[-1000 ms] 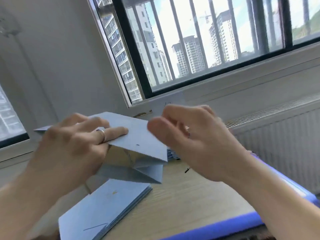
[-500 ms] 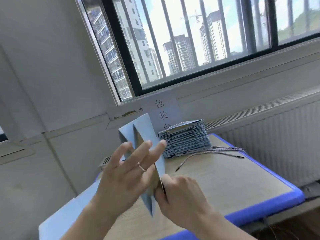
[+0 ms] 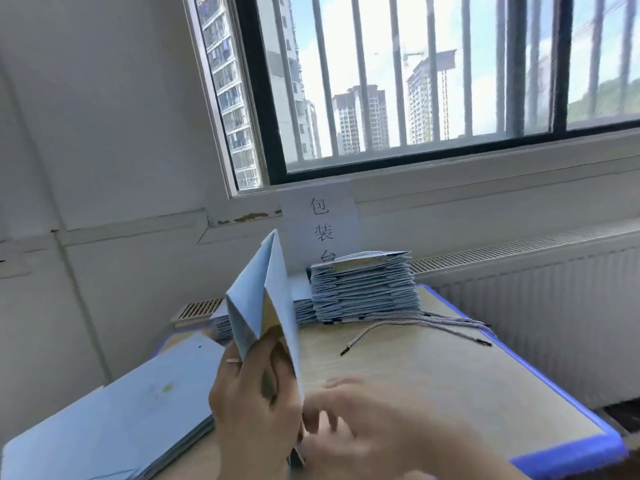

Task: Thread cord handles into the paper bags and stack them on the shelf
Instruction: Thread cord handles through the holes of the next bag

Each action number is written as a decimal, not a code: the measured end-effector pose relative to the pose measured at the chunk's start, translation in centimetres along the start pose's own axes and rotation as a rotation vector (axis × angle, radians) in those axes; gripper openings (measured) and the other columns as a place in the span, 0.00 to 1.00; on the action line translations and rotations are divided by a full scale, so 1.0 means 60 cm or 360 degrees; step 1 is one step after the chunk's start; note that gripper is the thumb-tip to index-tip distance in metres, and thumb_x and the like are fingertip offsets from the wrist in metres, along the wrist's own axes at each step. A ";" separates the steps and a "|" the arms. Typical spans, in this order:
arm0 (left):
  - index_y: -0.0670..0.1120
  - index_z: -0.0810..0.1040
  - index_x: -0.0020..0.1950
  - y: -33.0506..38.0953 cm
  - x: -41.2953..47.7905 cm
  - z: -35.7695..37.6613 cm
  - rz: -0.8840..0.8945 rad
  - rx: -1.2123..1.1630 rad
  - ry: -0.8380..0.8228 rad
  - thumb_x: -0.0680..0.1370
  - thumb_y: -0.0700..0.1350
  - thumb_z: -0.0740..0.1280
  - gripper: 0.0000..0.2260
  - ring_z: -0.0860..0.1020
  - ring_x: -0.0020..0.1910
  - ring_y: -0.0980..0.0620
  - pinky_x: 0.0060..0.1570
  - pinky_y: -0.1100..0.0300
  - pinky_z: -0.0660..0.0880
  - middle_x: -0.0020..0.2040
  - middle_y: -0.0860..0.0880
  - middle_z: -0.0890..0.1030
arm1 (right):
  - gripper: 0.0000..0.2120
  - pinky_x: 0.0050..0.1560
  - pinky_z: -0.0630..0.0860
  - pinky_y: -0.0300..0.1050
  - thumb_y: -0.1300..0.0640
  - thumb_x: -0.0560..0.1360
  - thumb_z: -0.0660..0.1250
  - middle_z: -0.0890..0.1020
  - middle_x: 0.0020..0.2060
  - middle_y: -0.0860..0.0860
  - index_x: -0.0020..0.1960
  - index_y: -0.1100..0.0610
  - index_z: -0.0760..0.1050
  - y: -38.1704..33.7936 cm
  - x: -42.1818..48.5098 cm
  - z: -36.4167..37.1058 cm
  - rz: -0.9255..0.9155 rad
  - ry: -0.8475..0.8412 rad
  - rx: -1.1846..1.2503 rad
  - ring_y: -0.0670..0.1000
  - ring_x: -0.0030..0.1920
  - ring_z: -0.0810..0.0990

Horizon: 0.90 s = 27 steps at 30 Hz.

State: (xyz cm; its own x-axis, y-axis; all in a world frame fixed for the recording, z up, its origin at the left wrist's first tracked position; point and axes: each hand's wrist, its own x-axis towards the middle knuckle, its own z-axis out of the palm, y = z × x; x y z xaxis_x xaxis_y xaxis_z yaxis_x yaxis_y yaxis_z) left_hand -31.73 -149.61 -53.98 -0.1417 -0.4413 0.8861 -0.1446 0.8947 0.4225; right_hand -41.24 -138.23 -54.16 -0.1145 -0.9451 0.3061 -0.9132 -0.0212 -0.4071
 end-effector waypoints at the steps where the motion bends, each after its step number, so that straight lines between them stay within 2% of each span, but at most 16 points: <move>1: 0.45 0.86 0.46 -0.005 0.001 -0.002 -0.0006 -0.0040 0.0011 0.73 0.48 0.58 0.17 0.76 0.35 0.44 0.34 0.66 0.65 0.40 0.40 0.81 | 0.09 0.48 0.74 0.41 0.45 0.79 0.63 0.81 0.46 0.44 0.53 0.48 0.76 0.016 0.006 -0.020 0.0017 -0.0112 0.0035 0.45 0.47 0.78; 3: 0.45 0.85 0.47 -0.021 0.003 -0.004 -0.0001 -0.0109 0.0002 0.75 0.48 0.58 0.16 0.73 0.34 0.46 0.35 0.70 0.62 0.38 0.42 0.79 | 0.08 0.50 0.75 0.41 0.48 0.79 0.64 0.82 0.46 0.40 0.57 0.43 0.78 0.066 0.034 -0.051 0.0114 0.0010 0.0016 0.43 0.47 0.79; 5: 0.46 0.82 0.45 -0.032 0.004 -0.003 -0.0014 -0.0184 -0.0011 0.76 0.48 0.58 0.13 0.70 0.32 0.48 0.33 0.72 0.60 0.35 0.47 0.74 | 0.11 0.55 0.76 0.49 0.52 0.80 0.63 0.82 0.49 0.39 0.60 0.41 0.78 0.125 0.066 -0.061 0.0257 0.0220 -0.0151 0.44 0.52 0.77; 8: 0.52 0.78 0.43 -0.039 0.002 -0.006 0.0000 -0.0315 -0.0018 0.77 0.48 0.60 0.08 0.69 0.32 0.56 0.33 0.71 0.63 0.33 0.54 0.70 | 0.17 0.62 0.71 0.53 0.52 0.81 0.64 0.77 0.59 0.41 0.68 0.40 0.74 0.195 0.084 -0.043 0.0534 0.0153 -0.0551 0.48 0.59 0.68; 10: 0.53 0.77 0.43 -0.042 0.001 -0.008 -0.0005 -0.0405 -0.0065 0.79 0.47 0.60 0.08 0.71 0.35 0.60 0.35 0.72 0.62 0.34 0.55 0.72 | 0.13 0.62 0.71 0.53 0.51 0.80 0.65 0.77 0.58 0.43 0.62 0.40 0.78 0.209 0.082 -0.033 0.0566 0.0141 -0.0551 0.50 0.60 0.69; 12: 0.48 0.80 0.45 -0.046 -0.001 -0.007 -0.0063 -0.0447 -0.0116 0.80 0.47 0.59 0.10 0.72 0.37 0.59 0.37 0.71 0.62 0.38 0.50 0.77 | 0.06 0.59 0.71 0.51 0.50 0.79 0.67 0.79 0.53 0.43 0.53 0.43 0.81 0.202 0.079 -0.027 0.0521 0.0249 -0.0570 0.50 0.60 0.70; 15: 0.48 0.81 0.51 -0.049 -0.004 -0.005 -0.0149 -0.0529 -0.0137 0.81 0.50 0.59 0.12 0.75 0.41 0.55 0.40 0.67 0.67 0.43 0.50 0.81 | 0.05 0.57 0.69 0.49 0.51 0.80 0.65 0.79 0.51 0.43 0.51 0.48 0.79 0.186 0.075 -0.021 0.0470 0.0245 -0.0674 0.49 0.58 0.70; 17: 0.53 0.82 0.57 -0.048 -0.005 -0.004 -0.0187 -0.0577 -0.0128 0.81 0.52 0.59 0.13 0.78 0.48 0.56 0.44 0.67 0.70 0.50 0.52 0.83 | 0.03 0.54 0.71 0.48 0.54 0.80 0.63 0.80 0.47 0.45 0.49 0.49 0.76 0.174 0.071 -0.016 0.0439 0.0285 -0.0552 0.50 0.54 0.74; 18: 0.57 0.80 0.60 -0.046 -0.004 -0.005 -0.0191 -0.0608 -0.0127 0.81 0.53 0.59 0.12 0.79 0.52 0.57 0.47 0.69 0.71 0.53 0.54 0.83 | 0.05 0.49 0.72 0.46 0.56 0.80 0.63 0.80 0.43 0.45 0.46 0.48 0.73 0.165 0.067 -0.014 0.0413 0.0371 -0.0401 0.49 0.48 0.76; 20: 0.66 0.77 0.62 -0.042 -0.002 -0.008 -0.0193 -0.0659 -0.0124 0.82 0.53 0.60 0.13 0.79 0.56 0.61 0.51 0.71 0.71 0.58 0.57 0.82 | 0.09 0.37 0.69 0.39 0.61 0.79 0.63 0.76 0.31 0.42 0.43 0.48 0.71 0.144 0.061 -0.015 0.0330 0.0613 -0.0061 0.43 0.33 0.73; 21: 0.69 0.76 0.61 -0.041 -0.001 -0.009 -0.0198 -0.0675 -0.0119 0.82 0.52 0.61 0.13 0.78 0.57 0.62 0.52 0.72 0.71 0.59 0.57 0.81 | 0.10 0.33 0.66 0.35 0.63 0.79 0.63 0.73 0.27 0.42 0.43 0.50 0.72 0.132 0.058 -0.017 0.0287 0.0716 0.0068 0.43 0.29 0.70; 24: 0.68 0.76 0.62 -0.040 0.000 -0.009 -0.0248 -0.0755 -0.0115 0.81 0.52 0.61 0.13 0.77 0.61 0.62 0.56 0.72 0.70 0.61 0.58 0.81 | 0.07 0.31 0.65 0.33 0.62 0.80 0.64 0.71 0.25 0.42 0.45 0.53 0.75 0.109 0.052 -0.027 0.0227 0.0847 0.0290 0.43 0.26 0.67; 27: 0.65 0.76 0.62 -0.042 -0.002 -0.009 -0.0289 -0.0816 -0.0125 0.80 0.55 0.60 0.12 0.76 0.63 0.62 0.57 0.72 0.70 0.61 0.60 0.80 | 0.11 0.32 0.64 0.35 0.61 0.81 0.64 0.72 0.27 0.43 0.42 0.49 0.73 0.113 0.051 -0.030 0.0240 0.0813 0.0336 0.43 0.27 0.66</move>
State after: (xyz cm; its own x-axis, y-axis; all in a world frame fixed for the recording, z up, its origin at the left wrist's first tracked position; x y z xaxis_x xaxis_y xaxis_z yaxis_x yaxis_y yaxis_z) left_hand -30.82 -151.77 -55.05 -0.2345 -0.5782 0.7815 0.3193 0.7135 0.6237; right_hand -48.49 -140.68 -54.46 -0.4597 -0.6664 0.5870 -0.7801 -0.0128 -0.6255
